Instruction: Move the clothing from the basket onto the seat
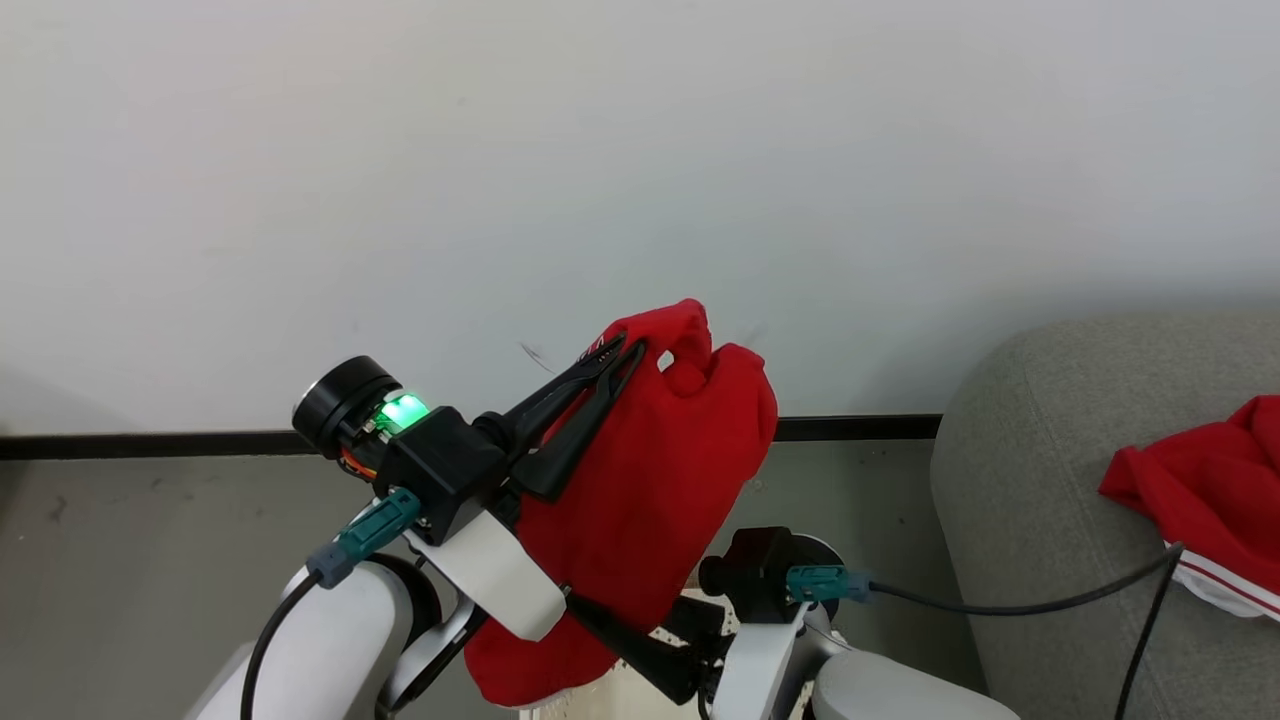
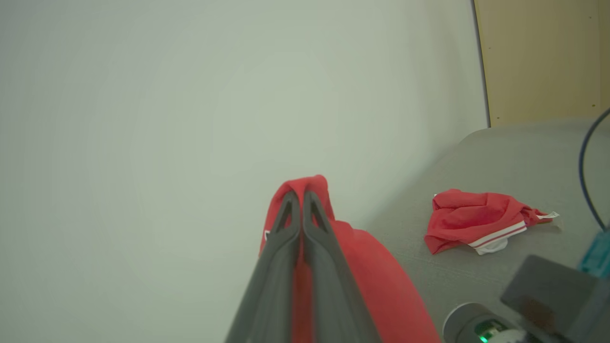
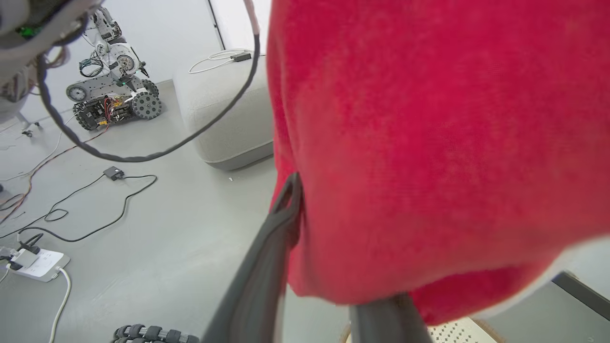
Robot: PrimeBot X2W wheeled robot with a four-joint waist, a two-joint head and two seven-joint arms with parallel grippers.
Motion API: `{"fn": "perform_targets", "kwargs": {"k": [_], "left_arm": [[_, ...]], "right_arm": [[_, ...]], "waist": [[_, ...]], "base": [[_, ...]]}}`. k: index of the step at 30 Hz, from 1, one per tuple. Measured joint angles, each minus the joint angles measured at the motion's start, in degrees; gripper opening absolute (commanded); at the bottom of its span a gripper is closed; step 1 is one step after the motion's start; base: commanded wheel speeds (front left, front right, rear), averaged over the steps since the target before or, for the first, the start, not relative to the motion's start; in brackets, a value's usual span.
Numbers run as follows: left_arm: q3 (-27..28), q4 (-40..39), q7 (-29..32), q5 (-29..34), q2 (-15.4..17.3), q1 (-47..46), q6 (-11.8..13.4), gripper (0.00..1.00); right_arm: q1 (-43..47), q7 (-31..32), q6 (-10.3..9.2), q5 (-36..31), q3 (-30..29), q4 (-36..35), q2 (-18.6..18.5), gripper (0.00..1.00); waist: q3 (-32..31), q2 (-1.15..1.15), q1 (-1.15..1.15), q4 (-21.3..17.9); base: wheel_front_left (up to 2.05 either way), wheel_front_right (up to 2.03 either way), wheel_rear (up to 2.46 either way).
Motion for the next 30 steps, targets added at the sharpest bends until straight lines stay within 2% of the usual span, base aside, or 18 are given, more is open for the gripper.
{"fn": "perform_targets", "kwargs": {"k": [1, 2, 7, 10, 13, 19, 20, 21, 22, 24, 30], "left_arm": [[0.0, 0.0, 0.0, 0.0, 0.0, 0.0, 0.0, 0.0], [0.1, 0.0, 0.0, -0.2, 0.0, 0.0, 0.0, 0.0], [1.4, 0.8, 0.0, -1.1, -0.1, 0.2, 1.0, 0.0], [2.3, 1.7, 0.0, -2.2, -0.1, 1.0, 1.6, 0.0], [3.1, 3.2, 0.0, -2.8, -0.2, 2.8, 2.3, 0.0], [4.4, 5.9, -0.3, -4.4, -0.8, 6.3, 3.9, 0.0], [4.5, 6.3, -0.6, -4.8, -1.1, 6.7, 4.0, 0.13], [4.5, 6.6, -0.8, -5.3, -1.5, 7.3, 4.0, 0.42], [4.5, 6.9, -0.8, -5.6, -1.7, 7.6, 4.0, 0.65], [4.4, 7.2, -1.5, -5.8, -2.0, 8.2, 4.0, 1.0], [3.8, 8.6, -2.6, -6.2, -2.5, 8.9, 4.0, 1.0]], "right_arm": [[-0.4, 0.0, 0.01, 0.0, 0.8, 0.1, 0.0, 0.02], [-0.9, 0.0, 0.01, 0.0, 1.2, 0.1, 0.1, 0.0], [-2.2, 0.0, 0.01, 0.3, 1.4, 0.2, -0.5, 0.0], [-2.2, 0.0, 0.01, 0.1, -0.5, -0.6, -1.8, 0.0], [-2.1, 0.0, 0.01, -0.7, -4.2, -2.2, -3.7, 0.0], [-1.8, -0.1, 0.01, -2.8, -15.2, -4.9, -7.3, 0.0], [-1.7, -0.1, 0.01, -3.3, -17.2, -5.3, -8.0, 0.0], [-1.7, -0.1, 0.01, -3.9, -19.2, -5.8, -8.7, 0.0], [-1.6, -0.1, 0.01, -4.4, -21.0, -6.1, -9.3, 0.0], [-1.2, -0.1, 0.03, -5.3, -24.2, -6.4, -10.2, 0.0], [2.6, -0.1, 0.04, -8.0, -33.4, -7.8, -13.2, 0.0]], "waist": [[0.0, 0.0, 0.0, 0.1], [0.1, 0.0, 0.0, 0.1], [0.3, 0.0, 0.0, -0.1], [0.4, 0.0, 0.0, -0.6], [0.5, 0.0, 0.0, -1.1], [0.6, 0.0, 0.0, -2.6], [0.6, 0.0, 0.0, -2.9], [0.6, 0.0, 0.0, -3.2], [0.6, 0.0, 0.0, -3.5], [0.6, 0.0, 0.0, -4.1], [0.5, 0.0, 0.0, -6.1]], "base": [[0.0, 0.0, 0.0], [0.0, 0.0, 0.0], [0.0, 0.0, 0.0], [0.0, 0.0, 0.0], [0.0, 0.0, 0.0], [0.0, 0.0, 0.0], [0.0, 0.0, 0.0], [0.0, 0.0, 0.0], [0.0, 0.0, 0.0], [0.0, 0.0, 0.0], [0.0, 0.0, 0.0]]}}
